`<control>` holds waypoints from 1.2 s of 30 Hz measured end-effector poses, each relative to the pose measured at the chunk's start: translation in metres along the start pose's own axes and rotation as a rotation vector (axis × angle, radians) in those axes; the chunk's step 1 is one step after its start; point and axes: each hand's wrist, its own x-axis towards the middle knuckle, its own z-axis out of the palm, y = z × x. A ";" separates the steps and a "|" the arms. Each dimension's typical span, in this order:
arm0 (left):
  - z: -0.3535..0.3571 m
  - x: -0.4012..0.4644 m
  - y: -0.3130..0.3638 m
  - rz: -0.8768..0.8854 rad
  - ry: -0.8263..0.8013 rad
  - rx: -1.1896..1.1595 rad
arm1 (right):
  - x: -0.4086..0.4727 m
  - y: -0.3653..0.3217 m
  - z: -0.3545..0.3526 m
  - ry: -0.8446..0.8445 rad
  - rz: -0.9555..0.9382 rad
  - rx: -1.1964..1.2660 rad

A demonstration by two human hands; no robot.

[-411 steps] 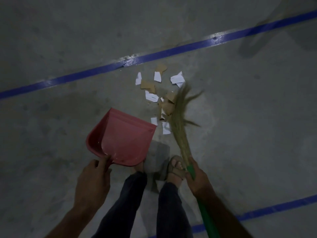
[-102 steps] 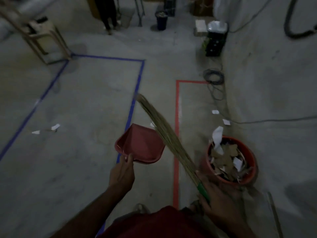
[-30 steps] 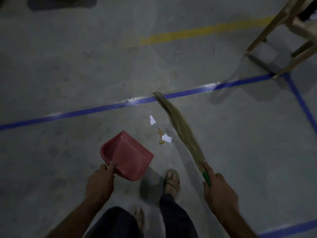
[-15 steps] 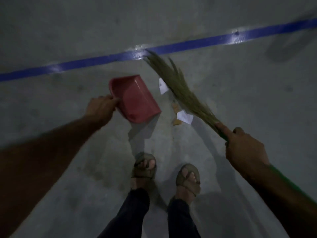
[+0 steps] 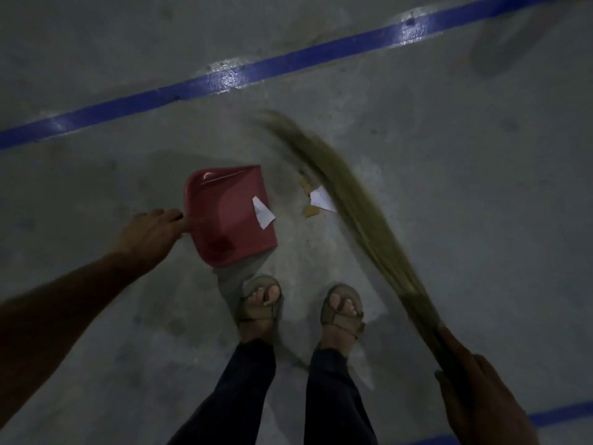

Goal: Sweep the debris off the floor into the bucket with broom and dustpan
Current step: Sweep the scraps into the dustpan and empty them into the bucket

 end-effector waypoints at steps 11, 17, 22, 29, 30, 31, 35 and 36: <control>0.021 0.046 0.092 0.037 0.060 -0.113 | 0.022 -0.009 0.039 -0.099 -0.108 -0.027; 0.031 0.038 0.107 -0.056 0.000 -0.203 | -0.031 0.006 0.034 -0.200 -0.098 0.016; 0.042 0.017 0.103 -0.172 -0.052 -0.316 | -0.051 0.052 0.037 -0.141 -0.025 0.103; 0.046 0.000 0.119 -0.187 -0.006 -0.472 | -0.017 0.014 0.023 -0.053 -0.171 -0.004; 0.038 -0.008 0.124 -0.190 0.013 -0.487 | -0.025 0.006 0.023 -0.063 -0.187 0.028; 0.026 -0.018 0.130 -0.194 0.025 -0.500 | -0.040 -0.001 0.022 -0.078 -0.178 0.068; -0.050 -0.067 0.154 -0.203 0.021 -0.520 | -0.122 -0.001 -0.011 -0.051 -0.112 0.191; -0.075 -0.079 0.161 -0.189 0.028 -0.513 | -0.144 -0.001 -0.025 -0.040 -0.080 0.211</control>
